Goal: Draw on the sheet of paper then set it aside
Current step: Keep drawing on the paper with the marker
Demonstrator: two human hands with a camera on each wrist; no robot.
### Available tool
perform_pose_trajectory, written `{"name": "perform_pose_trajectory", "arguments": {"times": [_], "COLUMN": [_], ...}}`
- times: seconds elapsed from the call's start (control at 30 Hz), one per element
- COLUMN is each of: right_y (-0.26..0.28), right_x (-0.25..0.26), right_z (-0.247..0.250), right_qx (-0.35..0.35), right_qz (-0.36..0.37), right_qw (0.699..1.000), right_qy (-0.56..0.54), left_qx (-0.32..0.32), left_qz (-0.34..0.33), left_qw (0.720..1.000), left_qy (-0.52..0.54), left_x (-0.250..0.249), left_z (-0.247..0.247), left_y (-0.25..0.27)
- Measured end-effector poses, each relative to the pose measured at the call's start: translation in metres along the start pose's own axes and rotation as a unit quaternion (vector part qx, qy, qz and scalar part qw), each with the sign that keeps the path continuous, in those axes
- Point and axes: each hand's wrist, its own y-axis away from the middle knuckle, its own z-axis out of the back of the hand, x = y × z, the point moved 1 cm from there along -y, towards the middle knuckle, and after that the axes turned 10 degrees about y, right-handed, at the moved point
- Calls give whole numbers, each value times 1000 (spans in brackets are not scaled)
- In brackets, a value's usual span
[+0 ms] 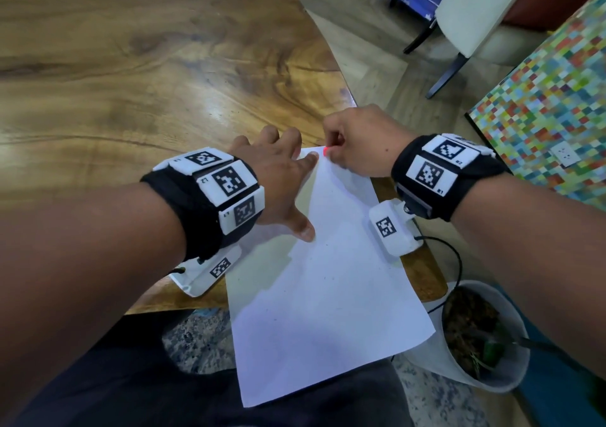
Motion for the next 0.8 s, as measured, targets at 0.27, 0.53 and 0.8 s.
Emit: {"name": "perform_pose_trajectory", "arguments": {"times": [0.27, 0.53, 0.8], "right_y": [24, 16, 42], "right_x": [11, -8, 2], "right_z": [-10, -6, -11], "right_qx": [30, -3, 35], "right_qz": [102, 41, 109], "right_qw": [994, 999, 993], "right_qy": [-19, 3, 6], "left_qx": [1, 14, 30], "left_qz": [-5, 0, 5], "left_qw": [1000, 1000, 1000], "left_qy": [8, 4, 4], "left_x": [0, -2, -4], "left_z": [0, 1, 4], "left_y": [1, 1, -1]}}
